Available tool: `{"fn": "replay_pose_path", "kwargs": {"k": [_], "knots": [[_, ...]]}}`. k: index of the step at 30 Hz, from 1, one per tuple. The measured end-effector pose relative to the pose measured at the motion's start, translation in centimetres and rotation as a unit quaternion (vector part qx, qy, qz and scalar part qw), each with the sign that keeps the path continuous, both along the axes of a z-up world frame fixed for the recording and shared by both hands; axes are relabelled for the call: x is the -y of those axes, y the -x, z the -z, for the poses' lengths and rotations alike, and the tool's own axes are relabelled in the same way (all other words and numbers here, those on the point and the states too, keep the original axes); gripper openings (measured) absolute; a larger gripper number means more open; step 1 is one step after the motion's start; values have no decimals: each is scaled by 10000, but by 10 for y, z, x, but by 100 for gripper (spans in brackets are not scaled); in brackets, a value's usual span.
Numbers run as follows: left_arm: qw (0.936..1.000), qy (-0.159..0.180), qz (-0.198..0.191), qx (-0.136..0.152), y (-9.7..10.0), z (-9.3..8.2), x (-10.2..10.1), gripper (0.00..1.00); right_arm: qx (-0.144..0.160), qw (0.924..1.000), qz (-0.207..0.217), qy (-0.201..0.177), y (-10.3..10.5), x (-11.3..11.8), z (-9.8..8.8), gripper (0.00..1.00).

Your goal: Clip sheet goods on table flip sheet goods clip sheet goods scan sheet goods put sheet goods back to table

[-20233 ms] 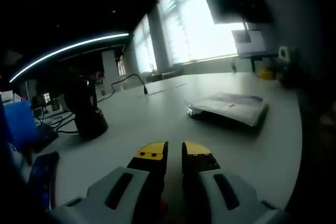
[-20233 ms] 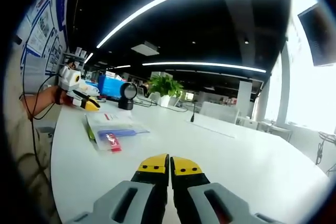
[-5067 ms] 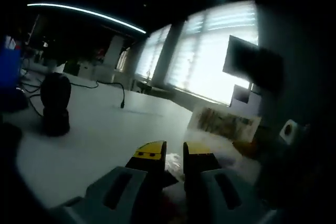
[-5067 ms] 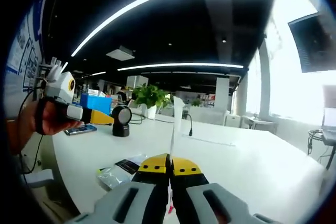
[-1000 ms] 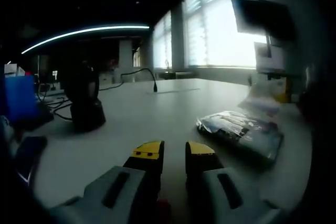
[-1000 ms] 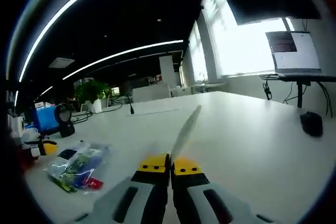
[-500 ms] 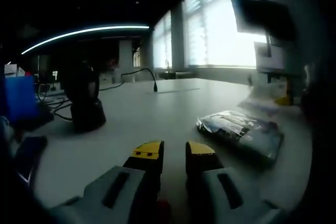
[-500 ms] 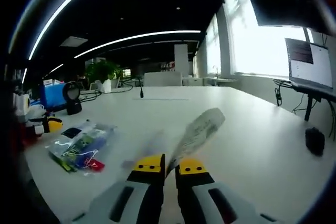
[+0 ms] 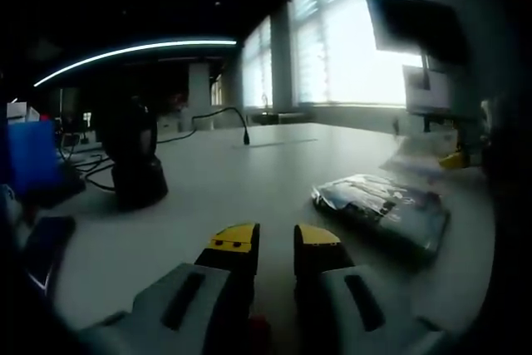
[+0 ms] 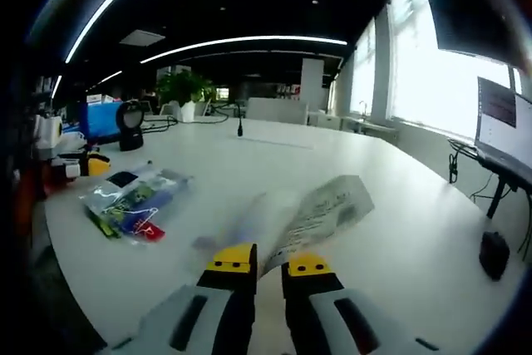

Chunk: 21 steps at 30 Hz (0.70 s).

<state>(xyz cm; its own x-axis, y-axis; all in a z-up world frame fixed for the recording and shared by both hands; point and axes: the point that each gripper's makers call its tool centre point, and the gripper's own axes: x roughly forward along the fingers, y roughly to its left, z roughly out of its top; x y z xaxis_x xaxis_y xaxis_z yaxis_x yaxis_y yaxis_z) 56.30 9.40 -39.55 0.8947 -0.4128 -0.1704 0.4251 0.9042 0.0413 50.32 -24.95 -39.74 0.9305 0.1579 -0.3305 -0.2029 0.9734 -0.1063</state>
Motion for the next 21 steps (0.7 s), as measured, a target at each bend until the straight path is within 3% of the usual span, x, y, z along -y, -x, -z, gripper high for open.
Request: {"fn": "replay_pose_path", "kwargs": {"k": [3, 8, 21], "knots": [[10000, -2, 0, -2, 0, 0, 0, 10, 1, 9995, -120, 306, 2, -2, -2, 15], [10000, -15, 1, 3, 0, 0, 0, 10, 85, 9986, -119, 505, 3, -2, -7, 16], [10000, -17, 10, 0, 0, 0, 0, 10, 229, 9962, 243, 803, 8, 24, -22, 20]]}}
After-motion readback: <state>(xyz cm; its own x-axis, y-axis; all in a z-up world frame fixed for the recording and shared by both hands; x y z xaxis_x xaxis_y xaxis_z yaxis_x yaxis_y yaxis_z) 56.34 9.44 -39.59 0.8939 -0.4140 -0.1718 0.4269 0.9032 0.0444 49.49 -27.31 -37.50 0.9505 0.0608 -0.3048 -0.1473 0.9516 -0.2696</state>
